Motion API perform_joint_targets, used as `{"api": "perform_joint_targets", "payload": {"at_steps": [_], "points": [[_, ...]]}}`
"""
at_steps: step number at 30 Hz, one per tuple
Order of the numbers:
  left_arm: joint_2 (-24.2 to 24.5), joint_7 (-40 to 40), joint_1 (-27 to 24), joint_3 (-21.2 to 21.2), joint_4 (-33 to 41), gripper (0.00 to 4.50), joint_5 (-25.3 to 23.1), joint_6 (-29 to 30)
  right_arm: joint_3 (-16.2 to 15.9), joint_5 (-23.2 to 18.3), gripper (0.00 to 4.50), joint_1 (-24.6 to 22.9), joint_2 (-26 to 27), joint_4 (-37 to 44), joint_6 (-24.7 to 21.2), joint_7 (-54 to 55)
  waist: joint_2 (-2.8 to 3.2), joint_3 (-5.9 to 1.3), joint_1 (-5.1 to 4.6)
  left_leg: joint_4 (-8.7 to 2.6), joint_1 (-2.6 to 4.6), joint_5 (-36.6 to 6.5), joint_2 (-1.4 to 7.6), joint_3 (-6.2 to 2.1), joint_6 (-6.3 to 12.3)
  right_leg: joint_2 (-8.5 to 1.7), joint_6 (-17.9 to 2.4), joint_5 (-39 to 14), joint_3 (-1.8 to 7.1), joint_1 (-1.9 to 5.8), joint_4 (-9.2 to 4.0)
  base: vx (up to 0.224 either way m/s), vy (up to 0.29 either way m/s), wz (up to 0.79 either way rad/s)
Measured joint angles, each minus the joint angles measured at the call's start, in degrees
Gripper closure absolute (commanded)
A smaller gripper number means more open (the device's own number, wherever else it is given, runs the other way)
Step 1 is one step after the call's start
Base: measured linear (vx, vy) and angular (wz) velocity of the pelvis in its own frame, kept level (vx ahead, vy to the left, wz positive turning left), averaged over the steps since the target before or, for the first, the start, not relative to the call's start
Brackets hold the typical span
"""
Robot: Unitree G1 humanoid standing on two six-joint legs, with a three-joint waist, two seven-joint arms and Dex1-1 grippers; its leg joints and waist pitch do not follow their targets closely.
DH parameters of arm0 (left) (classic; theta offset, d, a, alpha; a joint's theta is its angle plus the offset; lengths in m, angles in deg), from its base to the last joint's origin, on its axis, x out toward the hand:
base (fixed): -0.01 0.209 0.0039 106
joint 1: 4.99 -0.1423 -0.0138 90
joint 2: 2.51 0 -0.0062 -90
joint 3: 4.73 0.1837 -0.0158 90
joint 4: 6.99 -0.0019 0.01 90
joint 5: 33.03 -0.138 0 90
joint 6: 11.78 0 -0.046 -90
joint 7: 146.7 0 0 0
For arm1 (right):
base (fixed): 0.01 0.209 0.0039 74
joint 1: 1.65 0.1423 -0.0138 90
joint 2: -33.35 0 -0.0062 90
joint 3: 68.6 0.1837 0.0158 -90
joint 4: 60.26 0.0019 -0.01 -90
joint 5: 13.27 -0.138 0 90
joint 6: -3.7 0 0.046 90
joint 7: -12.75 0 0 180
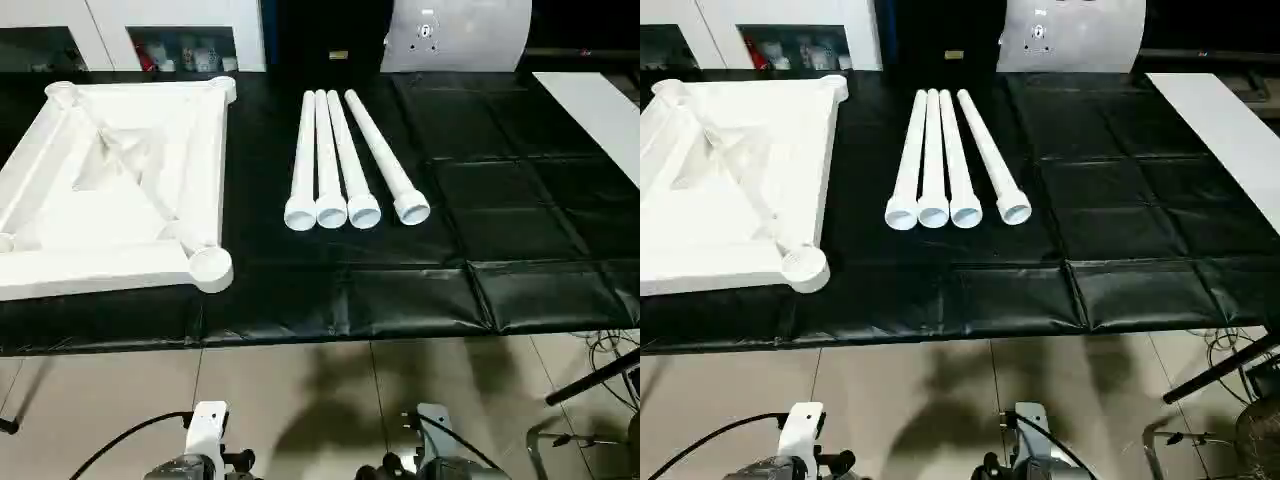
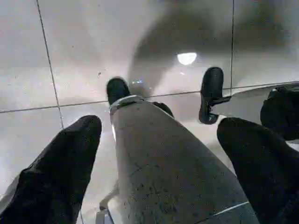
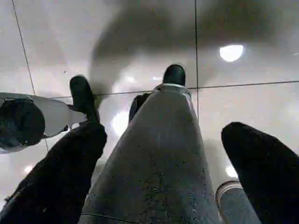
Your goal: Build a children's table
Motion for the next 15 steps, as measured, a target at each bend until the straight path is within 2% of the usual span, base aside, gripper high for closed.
{"api": "perform_joint_targets", "payload": {"at_steps": [15], "points": [[0.0, 0.0, 0.0, 0.0, 0.0, 0.05, 0.0, 0.0, 0.0, 0.0, 0.00, 0.0, 0.0, 0.0, 0.0, 0.0, 0.00, 0.00, 0.00, 0.00, 0.00, 0.0, 0.00, 0.00, 0.00, 0.00, 0.0, 0.0, 0.00, 0.00, 0.00, 0.000, 0.000, 0.00]]}}
